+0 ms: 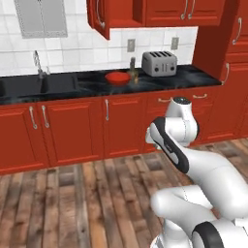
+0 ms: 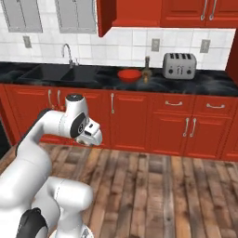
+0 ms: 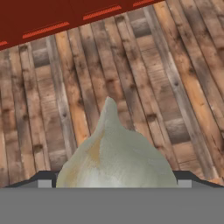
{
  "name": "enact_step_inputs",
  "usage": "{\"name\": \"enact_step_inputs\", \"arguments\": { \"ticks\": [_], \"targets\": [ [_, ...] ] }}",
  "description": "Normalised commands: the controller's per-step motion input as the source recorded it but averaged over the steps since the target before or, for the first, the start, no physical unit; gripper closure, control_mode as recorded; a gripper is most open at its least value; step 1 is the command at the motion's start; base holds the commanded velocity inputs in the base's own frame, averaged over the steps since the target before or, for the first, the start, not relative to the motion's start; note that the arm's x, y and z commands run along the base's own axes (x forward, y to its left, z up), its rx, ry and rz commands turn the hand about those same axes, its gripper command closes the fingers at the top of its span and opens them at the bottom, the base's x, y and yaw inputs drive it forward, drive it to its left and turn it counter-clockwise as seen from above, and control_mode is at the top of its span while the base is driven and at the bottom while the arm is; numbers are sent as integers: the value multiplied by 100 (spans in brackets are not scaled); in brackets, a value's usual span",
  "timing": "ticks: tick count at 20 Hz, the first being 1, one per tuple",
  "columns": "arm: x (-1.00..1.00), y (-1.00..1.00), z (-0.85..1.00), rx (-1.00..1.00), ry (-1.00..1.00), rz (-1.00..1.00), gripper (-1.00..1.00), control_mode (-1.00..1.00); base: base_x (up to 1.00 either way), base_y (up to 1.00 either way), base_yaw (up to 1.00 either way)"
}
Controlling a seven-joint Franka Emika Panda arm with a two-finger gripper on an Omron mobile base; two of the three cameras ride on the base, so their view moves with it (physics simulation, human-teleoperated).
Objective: Retrieve the bottle and the shaker from the cabinet and place them next to the mixing bowl on the counter. Then add garlic from the fridge to the mixing bowl.
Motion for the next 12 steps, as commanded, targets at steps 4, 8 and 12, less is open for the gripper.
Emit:
{"name": "enact_step_inputs", "arguments": {
  "ticks": [4,8,12],
  "targets": [
    [0,0,0,0,0,0,100,100,100,-1,-3],
    [0,0,0,0,0,0,100,100,100,0,-10],
    [0,0,0,0,0,0,100,100,100,12,-7]
  ]
}}
